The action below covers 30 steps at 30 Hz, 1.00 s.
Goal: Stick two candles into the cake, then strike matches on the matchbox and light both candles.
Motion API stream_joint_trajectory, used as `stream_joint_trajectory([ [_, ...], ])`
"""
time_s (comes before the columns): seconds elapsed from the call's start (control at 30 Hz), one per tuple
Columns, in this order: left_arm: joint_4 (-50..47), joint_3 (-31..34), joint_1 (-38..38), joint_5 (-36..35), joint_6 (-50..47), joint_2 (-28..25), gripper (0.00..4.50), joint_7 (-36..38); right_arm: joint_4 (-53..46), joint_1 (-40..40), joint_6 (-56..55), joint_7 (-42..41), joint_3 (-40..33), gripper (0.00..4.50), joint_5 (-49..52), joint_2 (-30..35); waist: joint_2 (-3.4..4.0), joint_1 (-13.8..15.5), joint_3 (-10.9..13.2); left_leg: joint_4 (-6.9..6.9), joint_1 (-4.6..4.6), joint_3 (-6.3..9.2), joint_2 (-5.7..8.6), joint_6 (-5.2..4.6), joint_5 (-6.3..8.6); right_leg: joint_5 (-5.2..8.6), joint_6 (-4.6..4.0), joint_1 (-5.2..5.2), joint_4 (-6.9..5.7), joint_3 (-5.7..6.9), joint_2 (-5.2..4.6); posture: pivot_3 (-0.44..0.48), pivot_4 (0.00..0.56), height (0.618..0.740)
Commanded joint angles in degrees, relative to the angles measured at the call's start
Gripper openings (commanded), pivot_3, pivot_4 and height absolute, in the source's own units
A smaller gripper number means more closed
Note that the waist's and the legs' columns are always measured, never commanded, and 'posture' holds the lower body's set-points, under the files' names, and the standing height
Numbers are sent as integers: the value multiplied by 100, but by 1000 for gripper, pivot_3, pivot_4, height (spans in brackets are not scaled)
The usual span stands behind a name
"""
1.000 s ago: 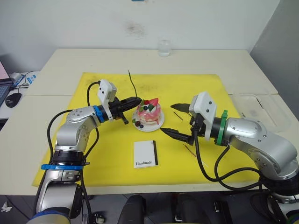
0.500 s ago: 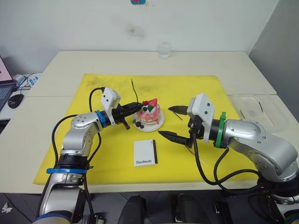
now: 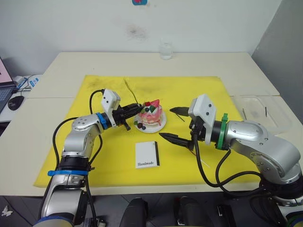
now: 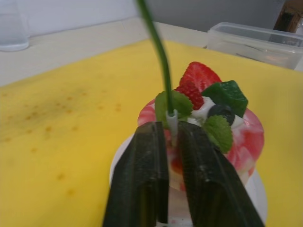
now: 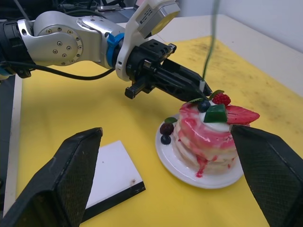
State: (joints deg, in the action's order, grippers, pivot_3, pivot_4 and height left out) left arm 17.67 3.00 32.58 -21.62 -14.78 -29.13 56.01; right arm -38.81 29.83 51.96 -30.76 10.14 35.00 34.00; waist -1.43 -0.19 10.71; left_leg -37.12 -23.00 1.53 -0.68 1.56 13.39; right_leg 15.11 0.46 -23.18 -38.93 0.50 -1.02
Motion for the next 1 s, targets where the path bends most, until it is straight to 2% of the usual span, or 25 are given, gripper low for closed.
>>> stream_joint_trajectory([
  [0.03,-160,102,-2,-47,-98,-142,2198,86,-202,85,-28,59,-154,4500,19,-53,0,-1,0,2,0,0,0,0,0,0,0,-1,0,0,0,0,150,740],
  [0.27,-567,291,-101,-155,-260,-235,4413,-30,-185,79,-39,104,-120,4500,17,-152,0,-2,0,5,-1,1,0,0,0,0,0,-1,2,-1,0,0,150,740],
  [0.8,-867,613,-297,-313,-764,-437,4463,-339,-182,-19,-101,152,-164,4500,-45,-252,0,-13,0,7,0,2,-1,0,0,0,0,-3,2,-1,0,0,150,740],
  [1.0,-1497,807,-734,-571,-1196,-905,4463,-137,-214,-156,-157,120,-315,4500,-73,-151,0,-25,0,10,-1,2,-3,0,0,1,0,-5,3,-3,-1,0,150,740],
])
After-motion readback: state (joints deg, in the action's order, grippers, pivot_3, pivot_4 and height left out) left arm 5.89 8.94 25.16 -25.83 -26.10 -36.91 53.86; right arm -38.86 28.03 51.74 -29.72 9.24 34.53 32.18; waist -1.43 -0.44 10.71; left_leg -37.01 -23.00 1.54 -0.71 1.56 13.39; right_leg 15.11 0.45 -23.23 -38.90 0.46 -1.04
